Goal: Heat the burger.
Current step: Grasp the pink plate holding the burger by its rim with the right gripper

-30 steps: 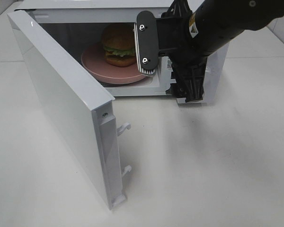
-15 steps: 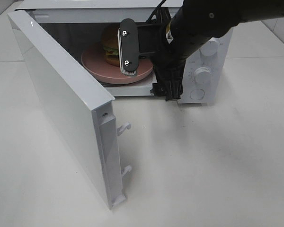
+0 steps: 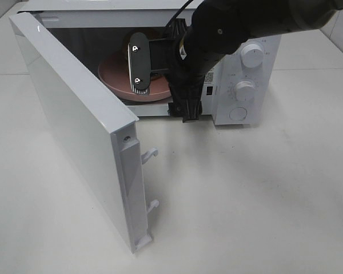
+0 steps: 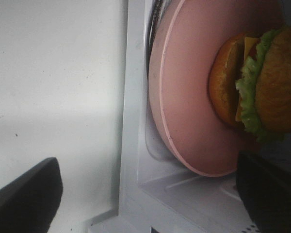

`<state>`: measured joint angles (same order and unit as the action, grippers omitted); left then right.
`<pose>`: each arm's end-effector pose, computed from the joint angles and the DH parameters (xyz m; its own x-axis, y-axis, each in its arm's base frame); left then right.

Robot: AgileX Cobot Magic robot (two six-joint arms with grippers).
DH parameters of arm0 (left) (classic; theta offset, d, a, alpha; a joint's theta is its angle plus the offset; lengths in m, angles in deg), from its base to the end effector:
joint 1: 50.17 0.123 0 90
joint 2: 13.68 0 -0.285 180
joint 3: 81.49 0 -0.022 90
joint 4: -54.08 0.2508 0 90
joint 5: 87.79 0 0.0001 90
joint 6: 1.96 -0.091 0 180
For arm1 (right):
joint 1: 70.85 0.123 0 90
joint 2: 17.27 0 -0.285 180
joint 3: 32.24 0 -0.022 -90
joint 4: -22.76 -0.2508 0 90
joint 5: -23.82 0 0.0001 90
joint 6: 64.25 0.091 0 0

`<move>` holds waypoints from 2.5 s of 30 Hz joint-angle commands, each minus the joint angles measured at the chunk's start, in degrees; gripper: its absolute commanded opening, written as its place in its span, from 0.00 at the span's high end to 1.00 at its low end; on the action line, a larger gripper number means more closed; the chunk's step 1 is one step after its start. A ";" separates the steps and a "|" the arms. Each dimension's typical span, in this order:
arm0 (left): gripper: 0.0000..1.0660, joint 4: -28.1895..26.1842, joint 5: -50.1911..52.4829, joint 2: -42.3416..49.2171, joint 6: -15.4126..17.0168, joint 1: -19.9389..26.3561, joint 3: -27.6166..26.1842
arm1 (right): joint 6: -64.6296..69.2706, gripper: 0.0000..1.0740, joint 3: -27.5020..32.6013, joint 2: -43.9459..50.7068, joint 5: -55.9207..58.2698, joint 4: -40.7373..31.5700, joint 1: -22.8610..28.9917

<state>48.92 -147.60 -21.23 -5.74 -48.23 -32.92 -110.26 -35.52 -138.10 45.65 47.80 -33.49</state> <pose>-0.0047 -0.0072 0.2789 -0.4346 0.0058 -0.9006 0.0451 0.9989 -0.0153 0.3578 0.2551 0.2049 0.2763 -0.9524 -0.1285 -0.7294 -0.1208 -0.6734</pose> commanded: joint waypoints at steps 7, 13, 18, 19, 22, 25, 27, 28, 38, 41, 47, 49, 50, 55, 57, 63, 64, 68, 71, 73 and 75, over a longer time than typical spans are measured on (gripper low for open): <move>0.06 -0.46 0.40 1.32 0.17 0.06 0.23 | 3.21 0.14 -3.55 -4.93 -4.13 0.34 0.29; 0.06 -0.46 0.40 1.32 0.17 0.06 0.23 | 3.21 0.14 -7.16 -8.14 -3.95 0.29 0.29; 0.06 -0.46 0.40 1.32 0.17 0.06 0.23 | 3.21 0.14 -8.65 -9.63 -3.84 0.29 0.11; 0.06 -0.46 0.40 1.32 0.17 0.06 0.23 | 3.21 0.14 -8.65 -9.63 -3.84 0.29 0.11; 0.06 -0.46 0.40 1.32 0.17 0.06 0.23 | 3.21 0.14 -9.45 -10.83 -4.24 0.34 0.11; 0.06 -0.46 0.40 1.32 0.17 0.06 0.23 | 3.21 0.15 -10.14 -11.69 -4.24 0.29 0.11; 0.06 -0.46 0.40 1.32 0.17 0.06 0.23 | 3.21 0.15 -10.49 -11.97 -4.24 0.29 0.11; 0.06 -0.46 0.40 1.32 0.17 0.06 0.23 | 3.21 0.15 -10.94 -12.43 -4.18 0.29 0.06; 0.06 -0.46 0.40 1.32 0.17 0.06 0.23 | 3.21 0.17 -12.03 -14.44 -4.47 0.23 -0.52; 0.06 -0.46 0.40 1.32 0.17 0.06 0.23 | 3.21 0.18 -12.03 -14.44 -5.61 0.23 -1.20; 0.06 -0.46 0.40 1.32 0.17 0.06 0.23 | 3.21 0.20 -12.03 -14.90 -5.73 0.23 -1.55; 0.06 -0.46 0.40 1.32 0.17 0.06 0.23 | 3.21 0.20 -12.03 -15.24 -5.90 0.23 -1.72; 0.06 -0.46 0.40 1.32 0.17 0.06 0.23 | 3.21 0.20 -12.03 -15.24 -5.90 0.23 -1.72; 0.06 -0.46 0.40 1.32 0.17 0.06 0.23 | 3.27 0.21 -12.03 -15.24 -6.93 0.23 -2.29; 0.06 -0.46 0.40 1.32 0.17 0.06 0.23 | 3.27 0.22 -12.03 -15.36 -6.99 0.00 -2.58; 0.06 -0.46 0.40 1.32 0.17 0.06 0.23 | 3.27 0.23 -12.03 -15.41 -7.28 -0.23 -3.15; 0.06 -0.46 0.40 1.32 0.17 0.06 0.23 | 3.27 0.23 -12.03 -15.58 -7.39 -0.23 -3.27; 0.06 -0.46 0.40 1.32 0.17 0.06 0.23 | 3.27 0.24 -12.03 -15.58 -7.85 -0.23 -3.84; 0.06 -0.46 0.40 1.32 0.17 0.06 0.23 | 3.27 0.25 -12.03 -15.70 -8.54 -0.23 -3.95; 0.06 -0.46 0.40 1.32 0.17 0.06 0.23 | 3.21 0.25 -12.03 -15.87 -8.71 -0.23 -3.95; 0.06 -0.46 0.40 1.32 0.17 0.06 0.23 | 3.15 0.25 -12.03 -16.62 -9.00 -0.23 -3.95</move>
<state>48.92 -147.60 -21.23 -5.74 -48.23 -32.92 -107.62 -47.04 -153.97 37.40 47.57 -37.22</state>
